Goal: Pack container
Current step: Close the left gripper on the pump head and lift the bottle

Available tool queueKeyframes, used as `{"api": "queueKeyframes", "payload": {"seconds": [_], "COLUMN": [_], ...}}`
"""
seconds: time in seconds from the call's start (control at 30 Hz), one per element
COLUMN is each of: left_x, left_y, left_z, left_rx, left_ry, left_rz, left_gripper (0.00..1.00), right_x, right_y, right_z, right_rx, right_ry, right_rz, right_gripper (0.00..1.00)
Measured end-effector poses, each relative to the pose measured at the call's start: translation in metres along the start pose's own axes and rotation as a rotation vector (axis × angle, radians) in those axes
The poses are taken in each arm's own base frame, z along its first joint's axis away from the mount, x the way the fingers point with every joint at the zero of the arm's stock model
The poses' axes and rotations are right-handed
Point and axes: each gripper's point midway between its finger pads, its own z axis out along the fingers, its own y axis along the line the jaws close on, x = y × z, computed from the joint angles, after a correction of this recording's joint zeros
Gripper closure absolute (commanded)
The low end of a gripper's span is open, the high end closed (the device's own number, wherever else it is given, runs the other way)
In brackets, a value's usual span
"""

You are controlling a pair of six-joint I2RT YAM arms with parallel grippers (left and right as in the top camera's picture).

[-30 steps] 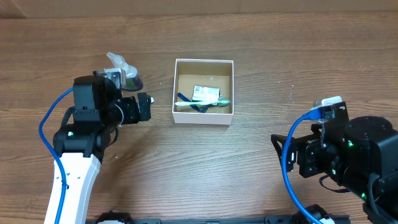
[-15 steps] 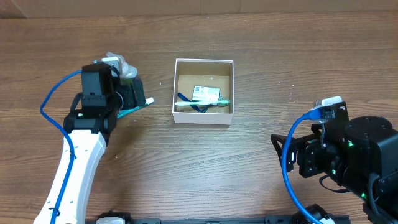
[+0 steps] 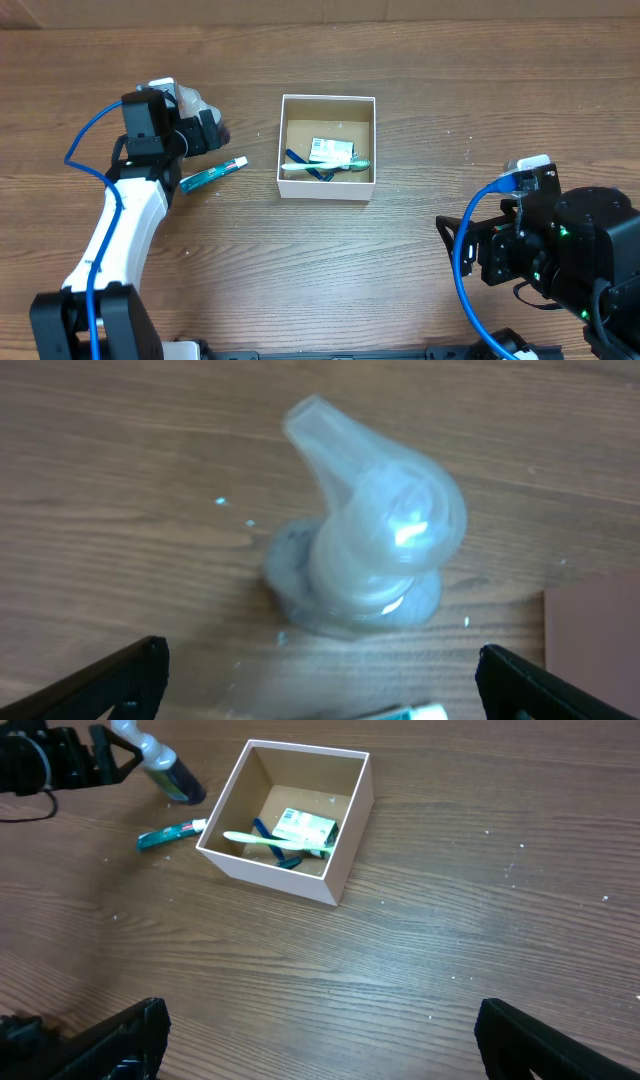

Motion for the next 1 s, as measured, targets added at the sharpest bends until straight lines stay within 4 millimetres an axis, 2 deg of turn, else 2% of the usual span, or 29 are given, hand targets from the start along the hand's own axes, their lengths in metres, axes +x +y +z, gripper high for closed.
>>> {"api": "queueKeyframes", "payload": {"seconds": [0.33,0.57,0.63,0.77,1.0], "left_x": [-0.022,-0.015,-0.015,-0.022,-0.026], "left_y": [-0.015,-0.024,-0.026,-0.030,-0.033], "left_z": [0.020,0.038,0.040,0.039,0.038], "left_rx": [0.085,0.143,0.155,0.171,0.179], "left_ry": [-0.101,-0.092,-0.098,-0.127,-0.143], "left_rz": [0.023,0.045,0.047,0.055,0.062], "left_gripper": [0.00,0.03,0.05,0.22,0.35], "right_x": [0.000,0.000,0.000,0.000,0.000], "right_y": [0.000,0.000,0.000,0.000,0.000], "right_z": [0.000,0.000,0.000,0.000,0.000], "right_rx": [0.000,0.000,0.000,0.000,0.000], "right_ry": [0.000,0.000,0.000,0.000,0.000], "right_rz": [0.000,0.000,0.000,0.000,0.000], "right_gripper": [0.00,0.00,0.00,0.00,0.00]}}
